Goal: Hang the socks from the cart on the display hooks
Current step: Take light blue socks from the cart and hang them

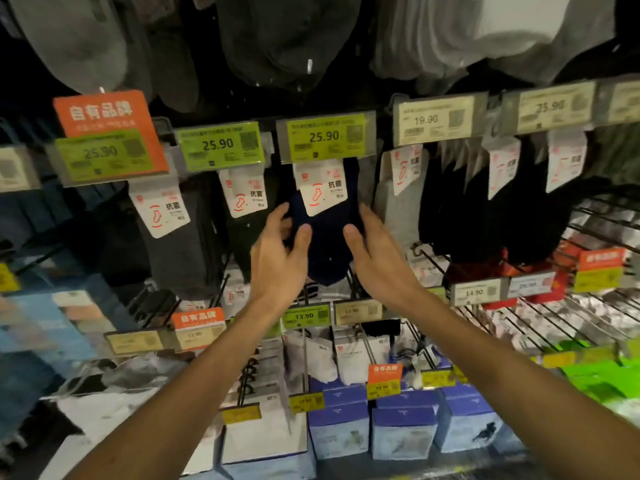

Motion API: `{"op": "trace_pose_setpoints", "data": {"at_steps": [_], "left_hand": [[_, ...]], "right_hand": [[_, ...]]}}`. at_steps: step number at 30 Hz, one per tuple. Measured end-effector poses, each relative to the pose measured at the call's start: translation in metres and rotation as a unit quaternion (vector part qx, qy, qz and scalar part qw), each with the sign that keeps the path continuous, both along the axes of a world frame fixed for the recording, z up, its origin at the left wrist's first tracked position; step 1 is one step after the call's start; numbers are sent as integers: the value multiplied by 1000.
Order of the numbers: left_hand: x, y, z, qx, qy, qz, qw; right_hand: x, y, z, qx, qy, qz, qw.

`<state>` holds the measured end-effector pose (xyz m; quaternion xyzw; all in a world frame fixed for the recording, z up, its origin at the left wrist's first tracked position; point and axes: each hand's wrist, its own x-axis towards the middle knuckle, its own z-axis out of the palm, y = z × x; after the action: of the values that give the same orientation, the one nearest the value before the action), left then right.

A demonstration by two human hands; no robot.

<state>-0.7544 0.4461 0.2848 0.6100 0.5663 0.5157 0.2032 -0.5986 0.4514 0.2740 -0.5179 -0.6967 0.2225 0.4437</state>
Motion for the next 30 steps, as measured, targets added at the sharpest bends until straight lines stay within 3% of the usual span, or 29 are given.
{"op": "trace_pose_setpoints", "data": {"at_steps": [3, 7, 10, 14, 18, 23, 30], "left_hand": [[-1, -20, 16, 48, 86, -3, 995], [37, -44, 26, 56, 210, -115, 969], [98, -56, 23, 46, 346, -235, 907], [216, -79, 0, 39, 472, -400, 785], [356, -113, -59, 16, 467, -464, 753], [517, -163, -155, -31, 459, -550, 697], [657, -187, -288, -104, 527, -600, 593]], "right_hand": [[25, -39, -9, 0, 8, -2, 1000], [88, -92, -41, 16, 7, -68, 997], [150, -138, -80, -11, -10, -129, 992], [244, -211, -143, -112, 41, -188, 975], [347, -277, -193, -170, 95, -275, 942], [456, -348, -241, -258, 37, -400, 879], [567, -395, -314, -380, 37, -469, 796]]}}
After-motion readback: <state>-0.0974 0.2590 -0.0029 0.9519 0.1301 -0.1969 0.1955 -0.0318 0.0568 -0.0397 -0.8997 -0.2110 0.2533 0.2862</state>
